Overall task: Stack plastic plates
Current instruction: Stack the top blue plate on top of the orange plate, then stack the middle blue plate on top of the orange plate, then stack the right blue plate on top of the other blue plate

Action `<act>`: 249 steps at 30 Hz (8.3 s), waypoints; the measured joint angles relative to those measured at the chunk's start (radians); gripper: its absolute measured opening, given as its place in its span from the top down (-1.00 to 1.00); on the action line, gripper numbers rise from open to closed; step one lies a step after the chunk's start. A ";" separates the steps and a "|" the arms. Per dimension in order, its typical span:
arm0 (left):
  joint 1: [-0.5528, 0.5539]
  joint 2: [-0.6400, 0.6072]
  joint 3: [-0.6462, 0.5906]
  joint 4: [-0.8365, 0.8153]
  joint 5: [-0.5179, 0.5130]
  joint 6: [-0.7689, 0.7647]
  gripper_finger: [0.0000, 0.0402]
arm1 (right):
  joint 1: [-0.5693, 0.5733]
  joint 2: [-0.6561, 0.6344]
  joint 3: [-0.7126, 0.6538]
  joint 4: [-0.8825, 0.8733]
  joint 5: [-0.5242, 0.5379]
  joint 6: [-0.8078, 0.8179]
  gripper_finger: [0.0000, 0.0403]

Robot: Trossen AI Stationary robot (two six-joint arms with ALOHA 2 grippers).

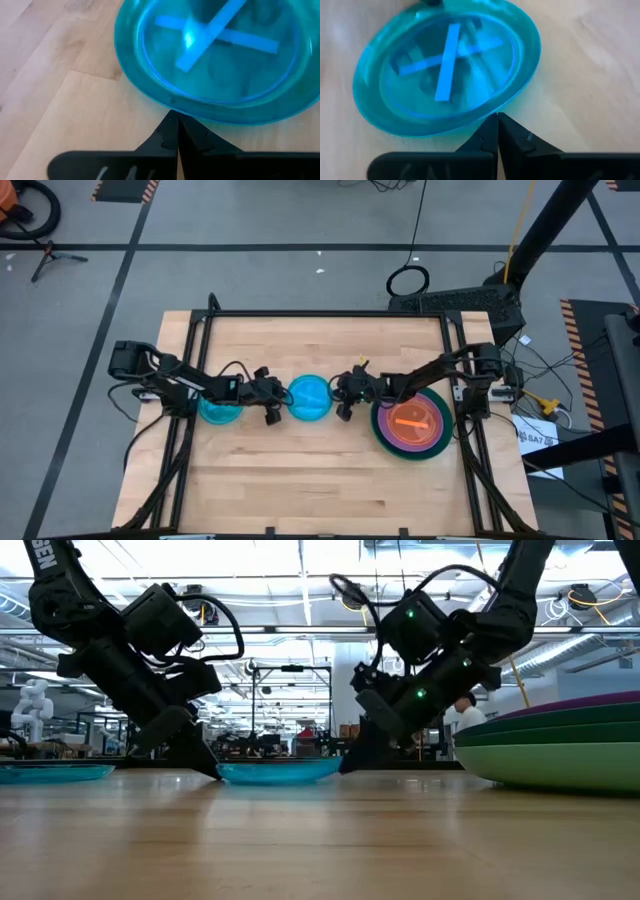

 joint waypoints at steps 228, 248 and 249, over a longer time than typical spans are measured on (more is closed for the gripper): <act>-0.219 -0.478 0.170 -0.592 -0.373 0.036 0.99 | -0.325 -0.015 0.465 -1.083 0.082 0.002 0.98; -0.222 -0.478 0.170 -0.593 -0.371 0.027 0.99 | -0.300 -0.015 0.465 -1.040 0.086 0.019 0.98; -0.225 -0.478 0.170 -0.593 -0.371 0.026 0.99 | -0.300 -0.015 0.465 -1.040 0.086 0.019 0.98</act>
